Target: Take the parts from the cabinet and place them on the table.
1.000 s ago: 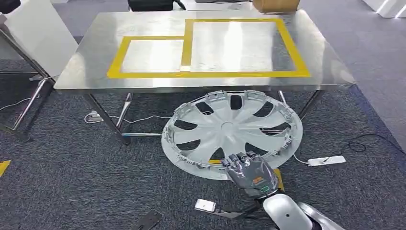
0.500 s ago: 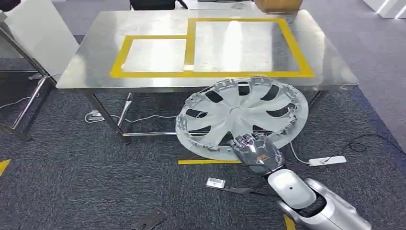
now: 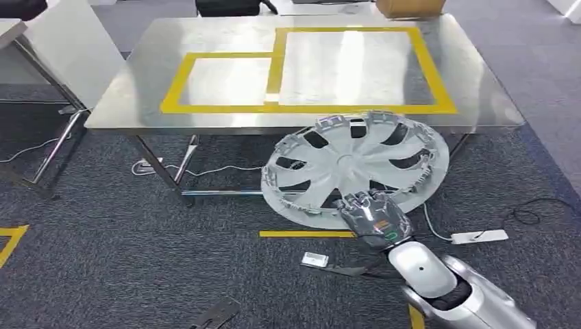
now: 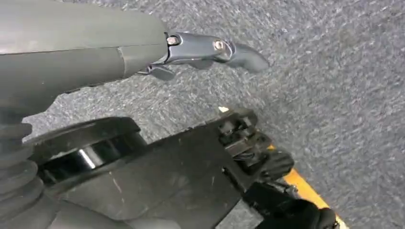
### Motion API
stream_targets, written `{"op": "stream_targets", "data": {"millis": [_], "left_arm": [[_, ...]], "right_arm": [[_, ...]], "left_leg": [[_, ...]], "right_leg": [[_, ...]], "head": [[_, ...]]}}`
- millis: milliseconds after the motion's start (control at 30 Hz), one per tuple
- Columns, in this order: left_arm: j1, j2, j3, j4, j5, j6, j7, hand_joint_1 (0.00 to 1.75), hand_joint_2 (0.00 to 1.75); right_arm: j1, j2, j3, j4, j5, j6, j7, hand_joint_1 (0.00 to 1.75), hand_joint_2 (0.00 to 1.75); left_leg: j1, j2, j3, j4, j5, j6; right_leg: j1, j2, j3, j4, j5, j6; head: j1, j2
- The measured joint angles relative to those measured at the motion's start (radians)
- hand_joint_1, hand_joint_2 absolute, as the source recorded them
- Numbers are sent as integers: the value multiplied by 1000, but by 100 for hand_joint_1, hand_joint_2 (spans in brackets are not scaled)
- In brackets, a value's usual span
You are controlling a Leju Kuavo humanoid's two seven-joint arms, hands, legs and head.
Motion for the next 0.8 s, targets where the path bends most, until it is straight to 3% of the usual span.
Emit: {"op": "stream_targets", "data": {"millis": [33,67,133,167,200,233,300,333,367,433,467,500,533,567,633,667,700,733,800], "left_arm": [[-1,0,0,0,0,0,-1,0,175],[-3,0,0,0,0,0,-1,0,175],[-3,0,0,0,0,0,-2,0,175],[-1,0,0,0,0,0,-2,0,175],[1,0,-1,0,0,0,-2,0,175],[1,0,-1,0,0,1,-2,0,175],[1,0,-2,0,0,4,-2,0,175],[1,0,-2,0,1,5,-2,0,175],[-1,0,-2,0,2,5,-4,0,175],[-1,-1,-4,0,2,6,-5,0,175],[0,0,-5,0,2,6,-5,0,175],[0,-2,-6,0,2,7,-5,0,175],[1,-4,-6,0,2,7,-6,0,175],[0,-5,-6,0,2,7,-6,0,175],[-3,-5,-7,1,3,7,-6,0,175],[-1,-5,-7,1,3,7,-6,0,175],[1,-5,-7,1,5,7,-6,0,175],[2,-5,-7,1,6,7,-6,0,175],[0,-6,-9,1,6,6,-6,0,175]], "right_arm": [[0,0,0,0,0,0,0,166,175],[-1,0,0,0,2,0,1,166,175],[-2,0,-1,0,3,0,-1,166,175],[0,0,-1,1,3,0,0,166,175],[2,0,0,2,3,1,1,166,175],[3,0,-1,2,3,1,2,166,175],[1,0,0,1,3,1,3,166,175],[1,0,-1,2,4,1,3,166,175],[-4,0,-2,2,4,2,4,166,175],[-3,0,-3,1,4,2,4,166,175],[-2,0,-3,1,4,2,3,166,175],[-2,0,-3,1,3,3,3,166,175],[-1,0,-4,1,3,4,3,166,175],[-6,0,-4,2,3,5,3,166,175],[-10,-1,-6,2,5,5,5,166,175],[-9,-2,-8,3,4,6,5,166,175],[-7,-2,-8,6,4,6,5,166,175],[-4,-2,-8,8,4,7,4,166,175],[-6,-2,-11,9,4,8,3,166,175]], "left_leg": [[0,4,-12,35,-18,-7],[3,7,-45,101,-50,-13],[6,9,-133,268,-108,-17],[6,9,-164,312,-109,-17],[6,9,-169,305,-82,-15],[6,9,-154,257,-35,-11],[3,10,-84,71,84,5],[-2,12,-66,45,72,14],[-8,13,-59,28,73,20],[-11,13,-56,9,50,27],[-11,12,-56,4,49,30],[0,10,-38,-19,52,31],[1,10,-26,-30,52,32],[2,10,-21,-32,49,37],[1,10,-15,-31,41,43],[0,9,-9,-30,35,44],[0,8,-1,-30,28,44],[0,5,9,-29,20,43],[1,0,31,-24,0,38]], "right_leg": [[0,-1,5,0,-3,-7],[0,-2,8,0,-5,-10],[3,-3,15,1,-12,-16],[4,-4,21,1,-17,-16],[5,-4,29,1,-23,-16],[6,-4,38,1,-29,-15],[9,-4,62,0,-44,-13],[8,-6,54,-6,-50,-9],[11,-4,65,-5,-52,-1],[8,-7,58,-8,-52,10],[8,-10,62,-17,-52,17],[12,-11,63,-22,-61,24],[10,-9,56,0,-68,26],[11,-7,20,61,-94,27],[10,-6,-80,219,-140,31],[10,-7,-129,282,-145,32],[10,-7,-151,288,-119,33],[10,-7,-146,252,-72,32],[10,-7,-91,82,53,27]], "head": [[-6,0],[-10,0],[-10,0],[-10,0],[-10,0],[-10,0],[-9,0],[-7,0],[-4,0],[-7,0],[-6,0],[-7,0],[1,0],[5,0],[5,0],[3,0],[5,0],[3,0],[5,0]]}}
